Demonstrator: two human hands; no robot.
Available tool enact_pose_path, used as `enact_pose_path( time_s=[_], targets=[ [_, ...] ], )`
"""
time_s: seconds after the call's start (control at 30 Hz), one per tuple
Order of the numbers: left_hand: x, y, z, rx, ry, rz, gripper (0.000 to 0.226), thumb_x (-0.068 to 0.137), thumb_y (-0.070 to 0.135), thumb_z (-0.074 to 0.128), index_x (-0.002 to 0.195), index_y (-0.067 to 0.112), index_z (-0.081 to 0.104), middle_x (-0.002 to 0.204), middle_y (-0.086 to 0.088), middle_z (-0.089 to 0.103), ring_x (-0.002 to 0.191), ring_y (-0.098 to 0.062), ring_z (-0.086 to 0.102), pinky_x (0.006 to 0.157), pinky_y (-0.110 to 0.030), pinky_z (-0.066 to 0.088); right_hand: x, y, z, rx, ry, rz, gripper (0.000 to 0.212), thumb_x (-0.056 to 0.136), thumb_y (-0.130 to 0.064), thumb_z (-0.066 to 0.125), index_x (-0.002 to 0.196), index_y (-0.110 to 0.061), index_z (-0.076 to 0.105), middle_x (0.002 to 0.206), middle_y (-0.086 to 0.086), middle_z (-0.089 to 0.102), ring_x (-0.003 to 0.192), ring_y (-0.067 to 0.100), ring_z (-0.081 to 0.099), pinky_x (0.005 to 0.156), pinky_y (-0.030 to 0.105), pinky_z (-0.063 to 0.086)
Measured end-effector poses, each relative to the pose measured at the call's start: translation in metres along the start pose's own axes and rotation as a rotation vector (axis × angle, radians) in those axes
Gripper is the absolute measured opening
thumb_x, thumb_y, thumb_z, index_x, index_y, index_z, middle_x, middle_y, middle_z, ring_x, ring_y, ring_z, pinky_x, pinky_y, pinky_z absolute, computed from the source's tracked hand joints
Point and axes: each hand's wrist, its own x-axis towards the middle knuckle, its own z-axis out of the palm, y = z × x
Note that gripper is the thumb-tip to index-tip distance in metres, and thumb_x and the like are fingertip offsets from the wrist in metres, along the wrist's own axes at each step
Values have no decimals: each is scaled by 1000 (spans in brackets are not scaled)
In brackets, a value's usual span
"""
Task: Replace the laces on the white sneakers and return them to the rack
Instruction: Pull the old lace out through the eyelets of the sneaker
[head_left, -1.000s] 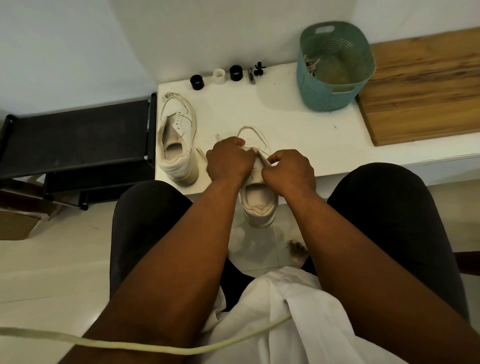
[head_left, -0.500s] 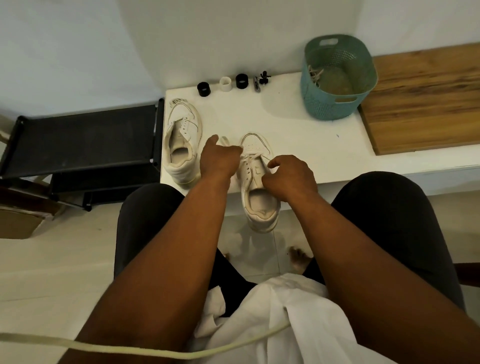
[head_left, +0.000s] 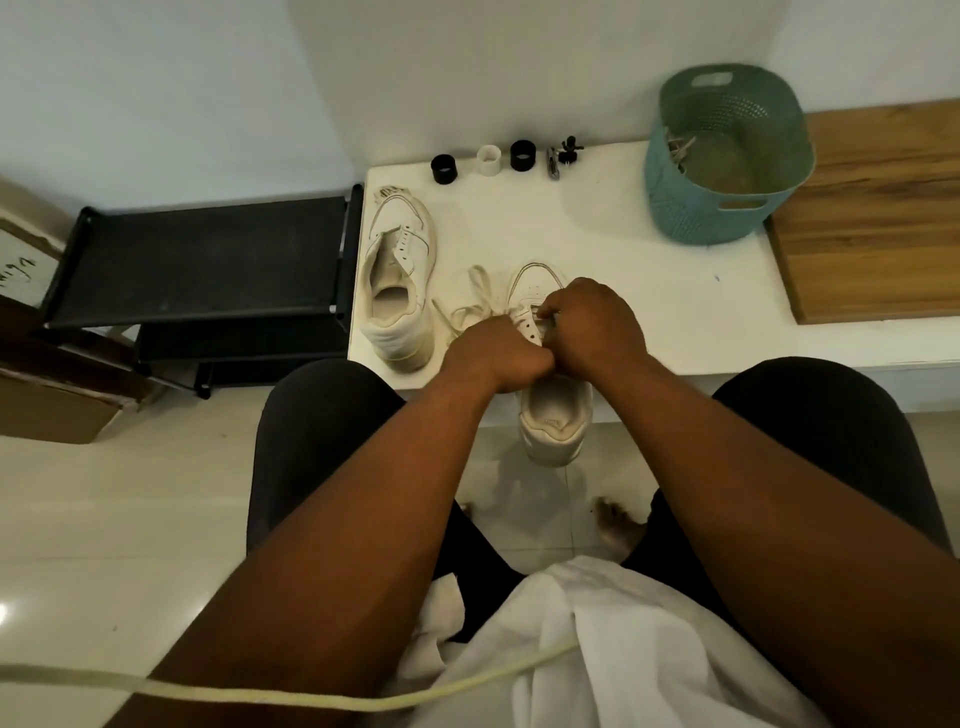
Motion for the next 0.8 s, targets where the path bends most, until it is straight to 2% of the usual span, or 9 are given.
enact_pose_path(
  time_s=[0.1, 0.17, 0.27, 0.4, 0.5, 0.57, 0.7, 0.73, 0.8],
  targets=[
    [7, -5, 19, 12, 53, 12, 83, 71, 43, 64, 140, 6, 38, 120, -11, 63, 111, -32, 64, 77, -34, 44, 1, 2, 2, 17, 41, -1, 16, 84, -25, 68, 99, -28, 75, 108, 6, 63, 98, 27, 63, 74, 27, 37],
    [8, -8, 35, -11, 105, -9, 101, 75, 43, 67, 153, 3, 17, 122, -16, 65, 111, -37, 66, 77, -36, 44, 1, 2, 3, 21, 61, 10, 11, 88, -27, 64, 95, -26, 73, 108, 5, 63, 98, 27, 62, 76, 28, 38],
    [9, -12, 49, -57, 202, -5, 96, 82, 39, 65, 155, 4, 14, 120, -19, 67, 108, -41, 66, 78, -39, 43, 3, 1, -1, 42, 72, 46, 14, 88, -23, 61, 94, -26, 73, 111, 1, 68, 104, 24, 63, 82, 29, 41],
    [12, -18, 48, -63, 202, -22, 92, 91, 33, 54, 162, 9, 2, 137, -22, 59, 121, -43, 59, 92, -42, 44, 12, 9, -7, 165, 64, 172, 17, 89, -18, 58, 94, -23, 74, 112, -1, 71, 108, 25, 64, 89, 32, 48],
    [10, -19, 46, -98, 206, -36, 90, 93, 32, 50, 163, 15, -5, 145, -18, 55, 126, -41, 56, 96, -42, 45, 20, 18, -8, 298, 66, 291, 16, 84, -10, 57, 80, -14, 72, 102, 6, 74, 100, 29, 66, 89, 37, 55],
    [10, -21, 46, -132, 216, -54, 89, 93, 33, 50, 163, 18, -1, 147, -16, 54, 129, -40, 54, 99, -42, 44, 22, 21, -7, 370, 83, 327, 19, 78, -5, 55, 81, -10, 73, 97, 6, 73, 96, 29, 67, 88, 40, 57],
    [7, -20, 44, -142, 228, 17, 69, 95, 28, 49, 158, 17, 25, 150, -11, 52, 134, -36, 50, 104, -40, 40, 15, 17, -3, 374, 115, 135, 25, 83, -24, 65, 107, -27, 72, 111, -8, 66, 105, 12, 61, 91, 25, 45],
    [6, -18, 43, -156, 226, 30, 67, 94, 29, 48, 157, 16, 28, 151, -10, 51, 136, -34, 49, 104, -38, 39, 14, 15, 0, 321, 90, 75, 24, 80, -28, 66, 103, -30, 74, 114, -6, 65, 105, 13, 61, 88, 22, 43],
    [5, -17, 43, -180, 218, 35, 80, 85, 36, 42, 160, 15, 23, 157, -8, 45, 140, -31, 46, 107, -37, 38, 14, 11, 6, 188, 58, 35, 8, 80, -27, 68, 84, -30, 74, 112, 0, 63, 103, 16, 62, 82, 22, 42]
  ],
)
